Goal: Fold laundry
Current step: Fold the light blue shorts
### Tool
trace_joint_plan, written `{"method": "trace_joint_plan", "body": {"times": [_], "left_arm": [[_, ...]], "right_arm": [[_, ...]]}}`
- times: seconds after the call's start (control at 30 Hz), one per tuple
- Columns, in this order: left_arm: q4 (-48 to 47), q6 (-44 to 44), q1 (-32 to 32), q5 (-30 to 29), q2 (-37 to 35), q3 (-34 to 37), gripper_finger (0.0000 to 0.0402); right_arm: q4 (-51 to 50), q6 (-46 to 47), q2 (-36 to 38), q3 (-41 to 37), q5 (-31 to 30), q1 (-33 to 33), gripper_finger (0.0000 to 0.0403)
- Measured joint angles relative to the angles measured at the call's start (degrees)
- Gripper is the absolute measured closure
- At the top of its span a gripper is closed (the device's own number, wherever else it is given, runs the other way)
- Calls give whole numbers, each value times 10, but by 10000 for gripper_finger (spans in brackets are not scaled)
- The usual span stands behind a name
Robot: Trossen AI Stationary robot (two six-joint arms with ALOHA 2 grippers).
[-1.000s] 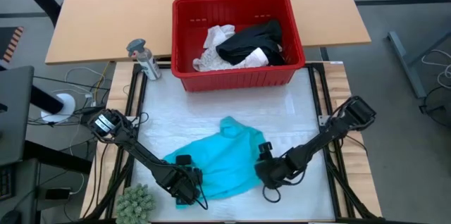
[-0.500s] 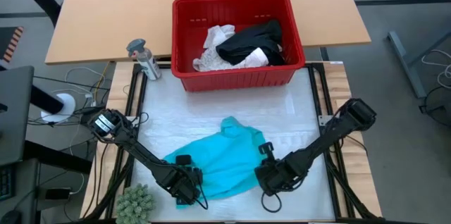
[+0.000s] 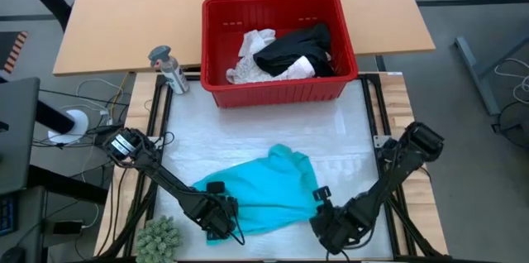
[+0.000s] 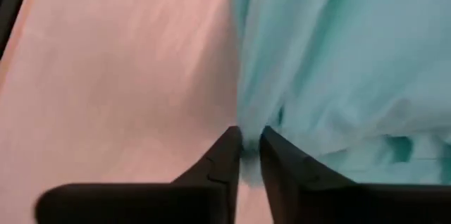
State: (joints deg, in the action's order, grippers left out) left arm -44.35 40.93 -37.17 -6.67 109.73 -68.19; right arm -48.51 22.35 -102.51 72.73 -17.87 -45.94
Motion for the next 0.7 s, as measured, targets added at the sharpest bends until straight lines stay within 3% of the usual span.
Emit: {"method": "trace_joint_plan", "body": {"times": [0.2,0.37,0.5,0.7], "left_arm": [[-25,-2,-2,20,0,0,285],[-78,-45,-3,27,-1,-1,285],[-161,-82,-3,20,1,0,285],[-299,-159,-3,-22,6,5,285]], "right_arm": [[-57,4,1,0,-14,0,232],[-145,-24,21,-1,-146,25,208],[-52,-92,75,-51,-157,57,208],[197,-217,183,-209,-154,111,208]]}}
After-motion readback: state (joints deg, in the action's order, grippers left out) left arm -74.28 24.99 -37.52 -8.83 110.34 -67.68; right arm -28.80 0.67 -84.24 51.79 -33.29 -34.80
